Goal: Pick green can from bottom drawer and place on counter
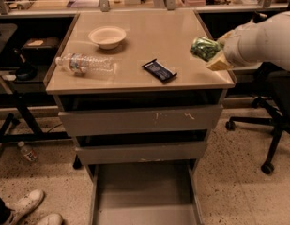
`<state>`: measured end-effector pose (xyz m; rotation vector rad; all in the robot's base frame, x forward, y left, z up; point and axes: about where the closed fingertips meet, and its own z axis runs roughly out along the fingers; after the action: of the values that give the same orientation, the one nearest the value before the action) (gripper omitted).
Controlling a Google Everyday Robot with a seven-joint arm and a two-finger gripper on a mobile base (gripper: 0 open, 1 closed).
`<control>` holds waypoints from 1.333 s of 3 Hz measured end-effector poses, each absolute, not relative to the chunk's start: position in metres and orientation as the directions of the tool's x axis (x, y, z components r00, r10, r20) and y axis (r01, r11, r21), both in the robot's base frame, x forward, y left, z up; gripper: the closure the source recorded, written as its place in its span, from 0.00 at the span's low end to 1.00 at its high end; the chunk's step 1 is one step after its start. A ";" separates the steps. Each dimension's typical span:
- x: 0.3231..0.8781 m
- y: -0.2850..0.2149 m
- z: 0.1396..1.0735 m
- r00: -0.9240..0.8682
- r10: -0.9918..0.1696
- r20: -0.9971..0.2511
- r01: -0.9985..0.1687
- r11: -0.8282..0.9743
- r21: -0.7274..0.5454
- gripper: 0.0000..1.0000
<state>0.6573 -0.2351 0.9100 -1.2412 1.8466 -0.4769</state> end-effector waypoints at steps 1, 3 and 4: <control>0.684 -0.223 0.893 -0.141 -0.888 -0.438 -0.600 0.428 -0.676 1.00; 0.717 -0.201 0.855 -0.118 -0.884 -0.452 -0.661 0.410 -0.629 1.00; 0.722 -0.193 0.835 -0.110 -0.882 -0.459 -0.688 0.400 -0.605 1.00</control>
Offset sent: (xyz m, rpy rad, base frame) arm 0.0741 0.0382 -0.0592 0.0488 0.0895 0.0945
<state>0.7222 -0.1925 0.8349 -1.3506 1.8591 -0.3066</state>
